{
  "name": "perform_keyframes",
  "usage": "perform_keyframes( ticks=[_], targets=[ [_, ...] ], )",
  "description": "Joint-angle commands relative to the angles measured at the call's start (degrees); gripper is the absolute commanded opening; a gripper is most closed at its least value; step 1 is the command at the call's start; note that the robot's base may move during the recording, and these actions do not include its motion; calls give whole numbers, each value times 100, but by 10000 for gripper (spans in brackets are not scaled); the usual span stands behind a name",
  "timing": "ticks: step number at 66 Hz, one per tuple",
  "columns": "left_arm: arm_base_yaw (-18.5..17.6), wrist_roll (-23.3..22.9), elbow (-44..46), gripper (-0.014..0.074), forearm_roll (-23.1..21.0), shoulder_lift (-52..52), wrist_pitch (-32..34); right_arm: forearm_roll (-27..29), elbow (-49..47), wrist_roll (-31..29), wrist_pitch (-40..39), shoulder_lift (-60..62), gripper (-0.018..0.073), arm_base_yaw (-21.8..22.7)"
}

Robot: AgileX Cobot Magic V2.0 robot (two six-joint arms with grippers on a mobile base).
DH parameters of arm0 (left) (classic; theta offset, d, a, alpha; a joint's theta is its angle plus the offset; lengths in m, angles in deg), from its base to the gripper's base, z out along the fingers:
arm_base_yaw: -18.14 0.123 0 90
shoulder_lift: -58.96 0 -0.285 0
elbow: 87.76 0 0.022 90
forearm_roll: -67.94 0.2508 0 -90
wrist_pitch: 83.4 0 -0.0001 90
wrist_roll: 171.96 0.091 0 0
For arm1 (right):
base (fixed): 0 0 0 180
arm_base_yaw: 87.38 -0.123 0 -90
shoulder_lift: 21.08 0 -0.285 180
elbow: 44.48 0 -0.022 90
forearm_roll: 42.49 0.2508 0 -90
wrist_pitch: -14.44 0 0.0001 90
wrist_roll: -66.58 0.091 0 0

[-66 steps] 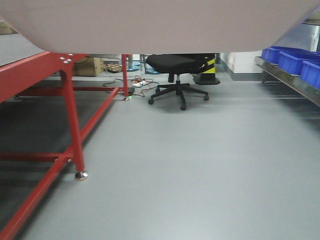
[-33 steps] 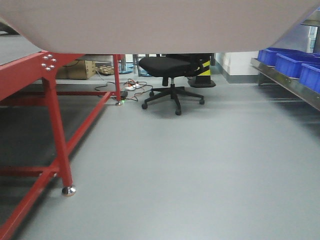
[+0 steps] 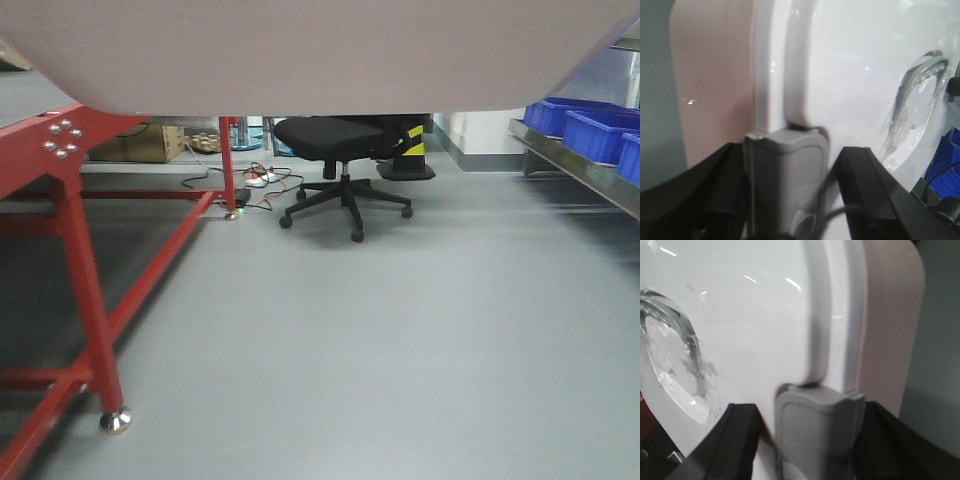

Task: Grab white bin and place on right shelf
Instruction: 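Carry the bin in both grippers while driving toward the blue-crate shelf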

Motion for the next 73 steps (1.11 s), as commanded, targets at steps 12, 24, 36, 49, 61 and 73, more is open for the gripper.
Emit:
perform_keyframes(
  ticks=[12, 24, 36, 49, 61, 73],
  targets=[
    [-95, 86, 199, 239, -1116, 72, -363, 1168, -207, -49, 516, 54, 397, -66],
    [-95, 86, 199, 239, -1116, 72, -363, 1168, -207, -49, 516, 54, 397, -66],
    [-95, 86, 199, 239, -1116, 72, -363, 1168, -207, -49, 516, 54, 397, -66],
    [-95, 86, 199, 239, -1116, 72, -363, 1168, -207, -49, 516, 54, 397, -66],
    [-95, 86, 199, 239, -1116, 72, -363, 1168, -207, -49, 516, 54, 397, -66],
    [-95, 86, 199, 239, -1116, 72, -363, 1168, -207, -49, 516, 54, 397, -66]
  ],
)
